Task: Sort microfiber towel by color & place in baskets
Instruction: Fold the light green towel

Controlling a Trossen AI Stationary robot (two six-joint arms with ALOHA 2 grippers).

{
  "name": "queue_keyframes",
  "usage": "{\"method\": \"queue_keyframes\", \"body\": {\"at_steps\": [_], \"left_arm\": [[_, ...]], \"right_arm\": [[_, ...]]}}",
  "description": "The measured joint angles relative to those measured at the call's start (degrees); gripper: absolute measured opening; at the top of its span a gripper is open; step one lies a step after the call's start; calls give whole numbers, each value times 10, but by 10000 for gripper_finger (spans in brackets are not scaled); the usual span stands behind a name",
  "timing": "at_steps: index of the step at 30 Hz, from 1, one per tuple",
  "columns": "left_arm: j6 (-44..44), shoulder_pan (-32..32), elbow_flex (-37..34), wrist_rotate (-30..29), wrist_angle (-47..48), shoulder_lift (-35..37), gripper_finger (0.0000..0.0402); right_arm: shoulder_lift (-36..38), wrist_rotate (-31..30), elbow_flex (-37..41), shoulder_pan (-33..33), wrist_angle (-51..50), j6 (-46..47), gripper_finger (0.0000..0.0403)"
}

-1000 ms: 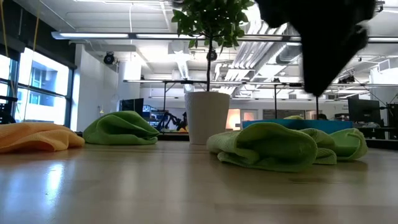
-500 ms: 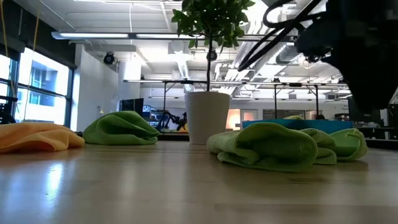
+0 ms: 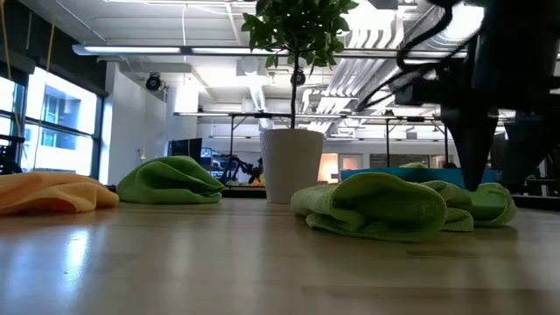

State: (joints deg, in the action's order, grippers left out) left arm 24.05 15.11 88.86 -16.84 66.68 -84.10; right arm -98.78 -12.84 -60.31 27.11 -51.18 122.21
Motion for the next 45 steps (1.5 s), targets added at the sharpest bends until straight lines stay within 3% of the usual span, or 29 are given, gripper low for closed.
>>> {"method": "queue_keyframes", "body": {"at_steps": [13,27,35,45], "left_arm": [[-67,-8,0,-18,-1,-19,131],[-67,-43,0,-25,-1,-19,131],[-100,-43,0,-15,-1,-19,131],[-116,-43,0,-13,-35,-23,131]], "right_arm": [[0,52,9,-1,-16,19,132],[-20,42,9,0,-17,-6,7],[-12,21,-44,3,-35,-141,1],[-10,15,-251,19,-171,-439,0]]}}
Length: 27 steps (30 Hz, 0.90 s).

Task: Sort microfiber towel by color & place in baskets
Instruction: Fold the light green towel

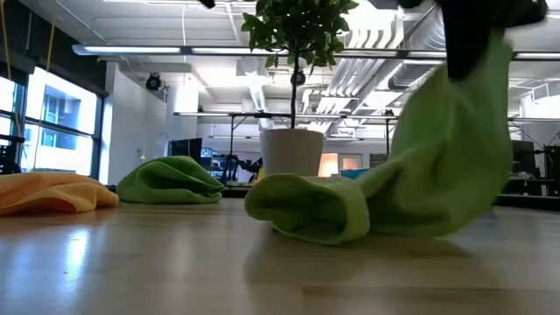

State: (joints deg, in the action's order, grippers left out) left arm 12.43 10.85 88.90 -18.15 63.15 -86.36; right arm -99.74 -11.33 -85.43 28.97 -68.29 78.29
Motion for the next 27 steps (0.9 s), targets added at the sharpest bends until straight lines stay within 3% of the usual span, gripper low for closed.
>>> {"method": "queue_keyframes", "body": {"at_steps": [4,7,16,21,27], "left_arm": [[-47,0,0,12,-57,-6,131],[-83,0,0,53,-114,-22,131],[-126,1,0,134,-286,-64,131],[-158,0,0,171,-384,-86,131],[-172,1,0,198,-507,-111,131]], "right_arm": [[0,0,-97,5,-84,-116,0],[0,0,-165,5,-118,-196,0],[1,5,-308,29,-103,-460,0],[1,17,-341,46,-102,-519,0],[-1,99,-342,46,-80,-496,0]]}}
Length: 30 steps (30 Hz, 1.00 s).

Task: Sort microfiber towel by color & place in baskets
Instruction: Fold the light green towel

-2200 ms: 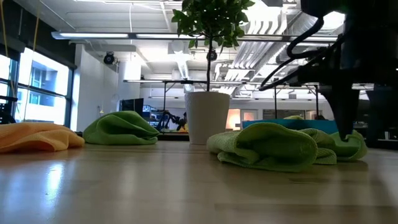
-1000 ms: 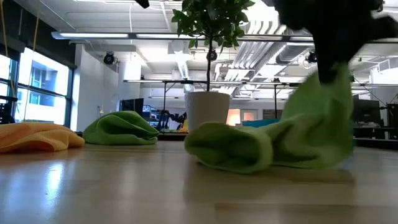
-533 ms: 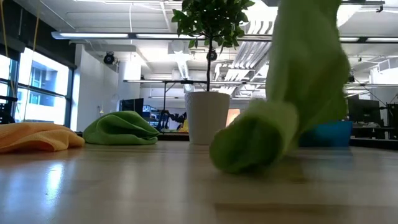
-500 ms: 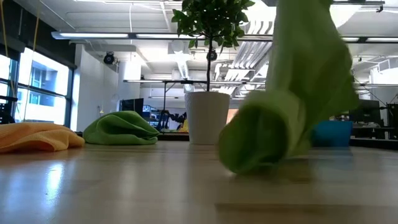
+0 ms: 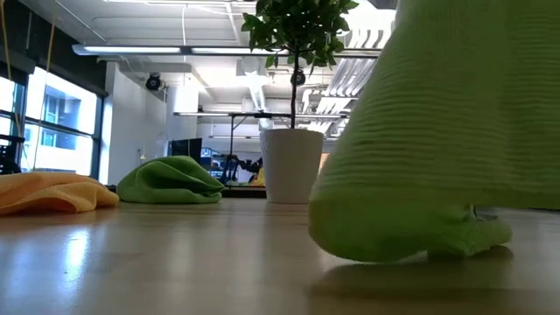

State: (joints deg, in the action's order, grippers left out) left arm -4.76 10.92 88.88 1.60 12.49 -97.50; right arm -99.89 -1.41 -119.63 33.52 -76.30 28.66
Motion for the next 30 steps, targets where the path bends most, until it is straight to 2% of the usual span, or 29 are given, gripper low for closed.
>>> {"method": "queue_keyframes", "body": {"at_steps": [5,7,15,20,26,30], "left_arm": [[0,0,0,7,-38,-7,131],[0,0,0,7,-36,-6,131],[0,-2,0,10,-43,-6,131],[0,-2,0,58,-88,-6,131],[0,-2,0,102,-114,-6,131],[0,-2,0,166,-114,-6,131]], "right_arm": [[-1,-25,1,-17,-11,150,0],[-1,-27,1,-21,-10,172,0],[-3,17,1,6,39,-99,0],[-3,24,1,-5,68,-147,0],[-3,14,1,-22,155,-212,0],[-3,21,1,-25,179,-233,0]]}}
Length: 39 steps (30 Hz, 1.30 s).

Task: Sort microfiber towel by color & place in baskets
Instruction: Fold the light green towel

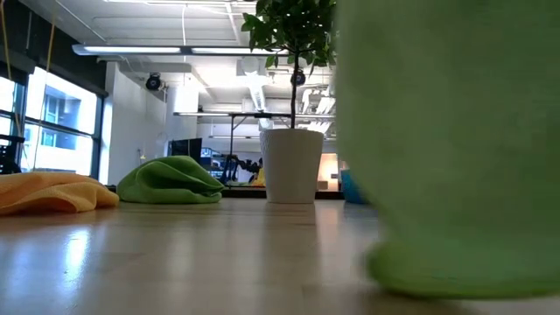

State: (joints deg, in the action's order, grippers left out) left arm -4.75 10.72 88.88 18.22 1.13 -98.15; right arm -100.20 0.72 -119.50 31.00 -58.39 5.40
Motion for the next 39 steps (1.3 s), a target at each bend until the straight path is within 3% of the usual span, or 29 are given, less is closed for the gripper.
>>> {"method": "queue_keyframes", "body": {"at_steps": [5,14,26,31,39], "left_arm": [[0,2,0,68,5,0,131],[0,2,0,73,13,0,131],[25,10,0,110,59,0,131],[1,9,0,75,60,0,131],[-10,8,0,-125,63,0,131]], "right_arm": [[0,2,0,0,-1,1,0],[0,-27,0,-2,-25,11,0],[0,-179,0,-3,-132,23,0],[0,-144,0,-2,-134,35,0],[0,-42,0,25,-130,73,0]]}}
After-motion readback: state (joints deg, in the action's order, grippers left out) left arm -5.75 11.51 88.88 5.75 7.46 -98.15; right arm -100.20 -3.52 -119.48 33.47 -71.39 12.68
